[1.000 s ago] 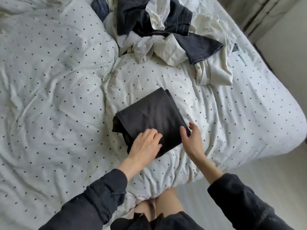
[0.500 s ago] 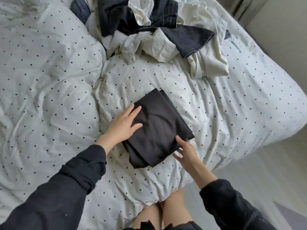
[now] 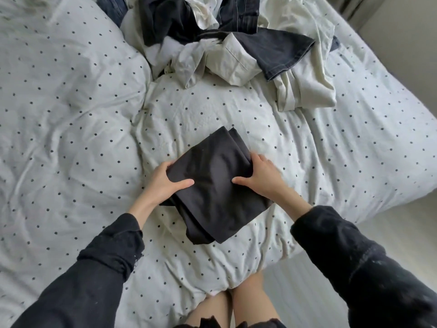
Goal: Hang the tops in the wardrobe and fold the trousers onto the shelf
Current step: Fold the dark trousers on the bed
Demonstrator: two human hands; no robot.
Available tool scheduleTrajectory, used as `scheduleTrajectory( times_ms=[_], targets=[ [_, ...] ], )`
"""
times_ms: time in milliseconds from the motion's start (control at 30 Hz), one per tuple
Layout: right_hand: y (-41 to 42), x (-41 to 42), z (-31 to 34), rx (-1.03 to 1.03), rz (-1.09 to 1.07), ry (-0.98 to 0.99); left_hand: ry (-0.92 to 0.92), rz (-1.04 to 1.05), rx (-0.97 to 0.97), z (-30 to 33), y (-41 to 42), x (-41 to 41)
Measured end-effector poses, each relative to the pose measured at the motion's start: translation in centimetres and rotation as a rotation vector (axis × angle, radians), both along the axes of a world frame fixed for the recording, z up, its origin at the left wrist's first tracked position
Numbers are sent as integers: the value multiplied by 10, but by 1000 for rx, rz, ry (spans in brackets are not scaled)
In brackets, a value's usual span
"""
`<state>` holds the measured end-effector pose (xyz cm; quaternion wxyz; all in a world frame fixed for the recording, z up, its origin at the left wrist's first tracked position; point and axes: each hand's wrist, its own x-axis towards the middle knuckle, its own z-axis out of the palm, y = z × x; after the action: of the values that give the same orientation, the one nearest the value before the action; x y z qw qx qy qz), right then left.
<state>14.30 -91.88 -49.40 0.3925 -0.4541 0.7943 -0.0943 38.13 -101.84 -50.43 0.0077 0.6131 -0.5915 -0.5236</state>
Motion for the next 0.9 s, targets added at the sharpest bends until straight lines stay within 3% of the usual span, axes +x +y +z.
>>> scheduleTrajectory(
  times_ms=[100,233,367,433,533,667,767,900],
  targets=[
    [-4,2,-4,33,15,13,-27,83,-89,-2,18,3],
    [-5,12,-2,-81,118,178,-78,9,-121,-10,30,6],
    [-9,27,4,-363,438,499,-94,-81,-40,-11,7,6],
    [-4,41,1,-510,638,563,-58,-138,-16,-10,-5,1],
    [11,56,-13,-354,826,541,-9,-78,24,-9,-10,0],
    [3,55,-37,-112,819,538,56,114,44,-18,-3,7],
    [-9,60,-48,-67,812,527,107,304,34,-26,6,12],
    [-12,61,-60,-66,780,537,125,316,69,-30,23,11]
  ],
)
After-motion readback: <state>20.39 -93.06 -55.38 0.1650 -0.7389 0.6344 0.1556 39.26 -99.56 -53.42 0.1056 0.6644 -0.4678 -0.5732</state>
